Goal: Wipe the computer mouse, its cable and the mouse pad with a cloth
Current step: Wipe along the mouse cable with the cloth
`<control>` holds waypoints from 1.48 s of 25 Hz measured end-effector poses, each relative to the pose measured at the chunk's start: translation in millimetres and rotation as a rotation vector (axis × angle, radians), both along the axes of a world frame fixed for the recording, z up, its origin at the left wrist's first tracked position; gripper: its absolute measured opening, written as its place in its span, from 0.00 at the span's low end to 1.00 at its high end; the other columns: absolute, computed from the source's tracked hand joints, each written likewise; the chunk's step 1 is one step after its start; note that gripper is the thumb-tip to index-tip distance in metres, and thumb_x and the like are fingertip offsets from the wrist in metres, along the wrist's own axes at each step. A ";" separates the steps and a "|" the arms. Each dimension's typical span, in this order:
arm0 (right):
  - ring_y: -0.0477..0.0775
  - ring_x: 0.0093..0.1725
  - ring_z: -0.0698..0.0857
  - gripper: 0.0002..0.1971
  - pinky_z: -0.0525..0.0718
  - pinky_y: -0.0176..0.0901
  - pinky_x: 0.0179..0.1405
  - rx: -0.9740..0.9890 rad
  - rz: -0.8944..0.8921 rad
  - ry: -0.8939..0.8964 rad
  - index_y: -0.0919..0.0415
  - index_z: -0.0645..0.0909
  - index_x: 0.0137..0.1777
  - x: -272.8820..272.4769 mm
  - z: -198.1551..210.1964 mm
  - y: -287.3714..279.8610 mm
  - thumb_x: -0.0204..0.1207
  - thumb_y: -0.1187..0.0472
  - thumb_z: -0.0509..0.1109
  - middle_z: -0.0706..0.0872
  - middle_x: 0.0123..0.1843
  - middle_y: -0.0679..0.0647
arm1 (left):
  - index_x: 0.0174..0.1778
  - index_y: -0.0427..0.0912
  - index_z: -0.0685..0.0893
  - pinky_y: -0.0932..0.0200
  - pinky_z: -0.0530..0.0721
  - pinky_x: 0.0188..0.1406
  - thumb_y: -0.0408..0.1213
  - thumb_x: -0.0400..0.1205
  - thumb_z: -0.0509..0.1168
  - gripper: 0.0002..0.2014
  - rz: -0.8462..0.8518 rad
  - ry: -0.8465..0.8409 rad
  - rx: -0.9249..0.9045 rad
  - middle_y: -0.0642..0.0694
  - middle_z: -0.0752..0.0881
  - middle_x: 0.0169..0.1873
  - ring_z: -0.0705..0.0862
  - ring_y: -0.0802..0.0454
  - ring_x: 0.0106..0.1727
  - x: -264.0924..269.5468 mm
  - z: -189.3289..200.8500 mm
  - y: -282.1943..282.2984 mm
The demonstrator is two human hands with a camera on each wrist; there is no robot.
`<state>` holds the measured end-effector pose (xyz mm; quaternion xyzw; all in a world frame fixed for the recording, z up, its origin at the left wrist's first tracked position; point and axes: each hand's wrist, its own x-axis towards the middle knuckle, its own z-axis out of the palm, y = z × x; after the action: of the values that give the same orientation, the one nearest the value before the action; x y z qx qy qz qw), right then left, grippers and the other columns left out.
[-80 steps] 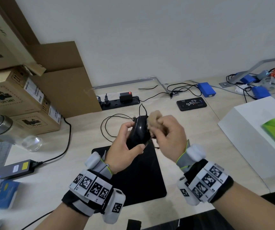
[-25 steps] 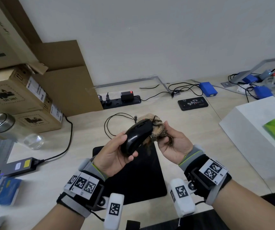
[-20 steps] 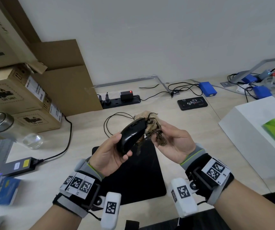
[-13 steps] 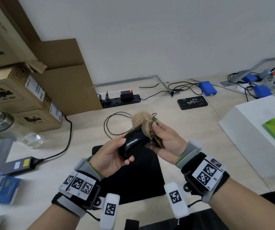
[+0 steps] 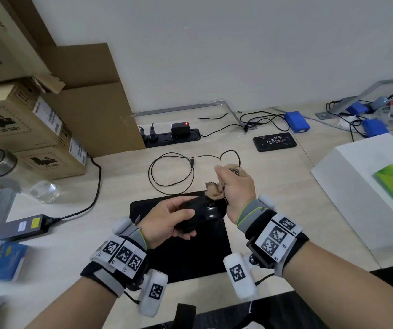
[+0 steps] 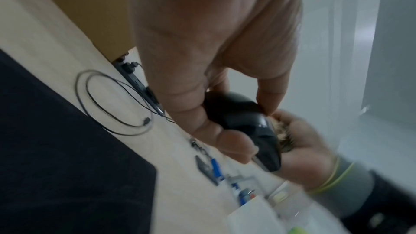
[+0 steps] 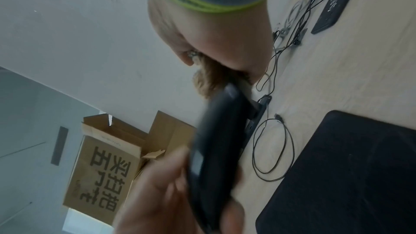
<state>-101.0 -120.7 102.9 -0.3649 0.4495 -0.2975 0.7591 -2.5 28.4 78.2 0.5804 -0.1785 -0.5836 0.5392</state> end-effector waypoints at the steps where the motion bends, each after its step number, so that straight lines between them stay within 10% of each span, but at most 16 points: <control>1: 0.54 0.28 0.61 0.21 0.67 0.40 0.26 -0.036 0.006 0.062 0.52 0.66 0.23 -0.8 -0.7 -2.4 0.70 0.65 0.74 0.63 0.26 0.53 | 0.63 0.44 0.84 0.57 0.86 0.26 0.27 0.83 0.65 0.15 -0.011 -0.055 0.043 0.33 0.86 0.48 0.86 0.38 0.33 3.1 -6.4 2.7; 11: 0.52 0.25 0.67 0.08 0.71 0.46 0.32 -0.317 0.296 0.148 0.56 0.79 0.32 1.8 19.6 8.2 0.64 0.57 0.75 0.70 0.25 0.50 | 0.59 0.55 0.83 0.47 0.92 0.40 0.35 0.79 0.72 0.15 -0.038 -0.434 0.452 0.39 0.87 0.51 0.89 0.47 0.32 12.8 -101.2 38.6; 17: 0.52 0.22 0.75 0.16 0.78 0.44 0.27 -0.188 0.288 -0.015 0.54 0.78 0.26 5.6 35.1 11.3 0.74 0.61 0.76 0.76 0.23 0.52 | 0.66 0.66 0.81 0.53 0.79 0.66 0.60 0.75 0.67 0.21 -0.422 -1.121 0.609 0.59 0.78 0.60 0.78 0.55 0.64 22.0 -110.3 60.3; 20: 0.54 0.25 0.81 0.11 0.79 0.44 0.27 -0.088 0.278 -0.045 0.60 0.77 0.33 9.5 29.3 15.6 0.75 0.64 0.73 0.79 0.27 0.55 | 0.61 0.57 0.85 0.55 0.84 0.57 0.47 0.78 0.71 0.15 -0.199 -1.079 0.303 0.58 0.83 0.55 0.84 0.58 0.51 11.2 -67.6 28.2; 25: 0.49 0.20 0.60 0.22 0.63 0.37 0.20 0.023 0.236 -0.126 0.52 0.66 0.25 12.7 25.9 11.4 0.76 0.63 0.72 0.62 0.21 0.50 | 0.57 0.48 0.77 0.60 0.81 0.22 0.24 0.83 0.59 0.14 -0.134 -0.488 -0.094 0.52 0.87 0.33 0.86 0.49 0.26 -25.5 4.2 -24.3; 30: 0.47 0.17 0.55 0.21 0.56 0.35 0.18 0.145 0.235 -0.172 0.51 0.62 0.27 2.0 34.1 -2.6 0.77 0.57 0.69 0.59 0.21 0.47 | 0.44 0.57 0.84 0.58 0.78 0.28 0.40 0.86 0.57 0.11 -0.117 -0.760 -0.108 0.54 0.77 0.19 0.77 0.54 0.22 -16.4 -17.6 -17.0; 37: 0.48 0.18 0.56 0.21 0.55 0.37 0.19 0.049 0.176 -0.164 0.51 0.62 0.27 -4.0 49.9 -14.4 0.77 0.59 0.69 0.60 0.21 0.49 | 0.38 0.56 0.89 0.68 0.79 0.36 0.41 0.86 0.61 0.14 -0.323 -0.949 0.210 0.56 0.85 0.24 0.81 0.63 0.27 18.4 -62.7 6.6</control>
<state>-105.0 -135.1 152.7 -0.3586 0.3591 -0.2477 0.8253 16.0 35.0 15.5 0.7974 -0.4316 -0.3464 0.2406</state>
